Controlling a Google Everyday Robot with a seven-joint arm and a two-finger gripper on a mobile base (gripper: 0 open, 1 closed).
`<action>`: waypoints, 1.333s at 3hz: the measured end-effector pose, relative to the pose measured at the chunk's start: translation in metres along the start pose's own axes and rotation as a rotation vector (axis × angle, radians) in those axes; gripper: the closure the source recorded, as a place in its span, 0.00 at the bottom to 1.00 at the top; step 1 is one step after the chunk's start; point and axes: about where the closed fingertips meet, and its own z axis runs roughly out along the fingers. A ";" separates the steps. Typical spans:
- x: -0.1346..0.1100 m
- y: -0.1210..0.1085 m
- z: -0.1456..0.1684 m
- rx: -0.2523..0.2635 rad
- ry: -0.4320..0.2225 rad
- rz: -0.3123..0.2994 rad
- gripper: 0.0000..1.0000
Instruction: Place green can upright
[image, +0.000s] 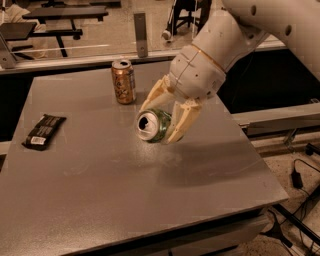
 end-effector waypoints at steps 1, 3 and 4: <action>-0.004 0.001 0.003 0.034 -0.119 0.113 1.00; -0.004 0.007 0.013 0.052 -0.359 0.183 1.00; -0.003 0.010 0.019 0.057 -0.471 0.182 1.00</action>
Offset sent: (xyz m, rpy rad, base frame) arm -0.0110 -0.0028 -0.0073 0.2532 0.3539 -0.1464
